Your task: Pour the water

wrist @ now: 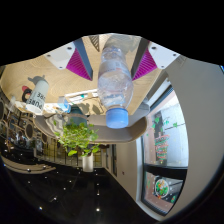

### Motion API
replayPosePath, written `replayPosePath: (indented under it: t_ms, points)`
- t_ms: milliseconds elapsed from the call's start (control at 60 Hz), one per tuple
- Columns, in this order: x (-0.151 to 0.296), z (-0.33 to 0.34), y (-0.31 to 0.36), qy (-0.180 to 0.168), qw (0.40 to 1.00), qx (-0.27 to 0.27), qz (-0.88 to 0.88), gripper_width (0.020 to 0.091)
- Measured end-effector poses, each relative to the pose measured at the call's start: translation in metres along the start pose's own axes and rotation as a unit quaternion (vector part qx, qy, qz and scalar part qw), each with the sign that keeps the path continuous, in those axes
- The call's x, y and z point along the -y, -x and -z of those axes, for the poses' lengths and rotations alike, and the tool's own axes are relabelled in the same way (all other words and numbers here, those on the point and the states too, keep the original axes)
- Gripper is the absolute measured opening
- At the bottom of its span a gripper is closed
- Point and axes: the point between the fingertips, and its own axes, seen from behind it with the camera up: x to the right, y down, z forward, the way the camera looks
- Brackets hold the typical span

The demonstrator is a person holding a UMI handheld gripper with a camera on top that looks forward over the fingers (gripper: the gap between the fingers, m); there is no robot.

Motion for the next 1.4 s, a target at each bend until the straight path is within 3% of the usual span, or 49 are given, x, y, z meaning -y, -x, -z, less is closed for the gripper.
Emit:
replayPosePath:
  t_ms: [50,133,200,383,433,800,983,1133,1250,1400]
  points:
    - [-0.001,-0.006,0.003,-0.003,1.0,0.001,0.002,0.0728]
    - [0.001,-0.016,0.005,-0.015,1.0,0.003,0.003,0.0572]
    - [0.002,-0.017,0.007,-0.022,1.0,0.004,0.013,0.0549]
    - [0.002,-0.017,0.008,-0.022,1.0,0.016,0.009,0.0383]
    - [0.004,-0.015,0.006,-0.022,1.0,0.014,0.01,0.0308]
    - [0.045,0.0,-0.009,-0.023,0.998,0.043,-0.028,0.0309]
    - [0.121,0.026,-0.012,-0.029,0.969,0.139,-0.204,0.0308]
    - [0.192,0.035,-0.037,-0.028,0.891,0.224,-0.393,0.0307]
    - [0.234,0.031,-0.082,-0.018,0.798,0.265,-0.541,0.0305]
    - [0.248,-0.002,-0.142,-0.01,0.662,0.289,-0.692,0.0306]
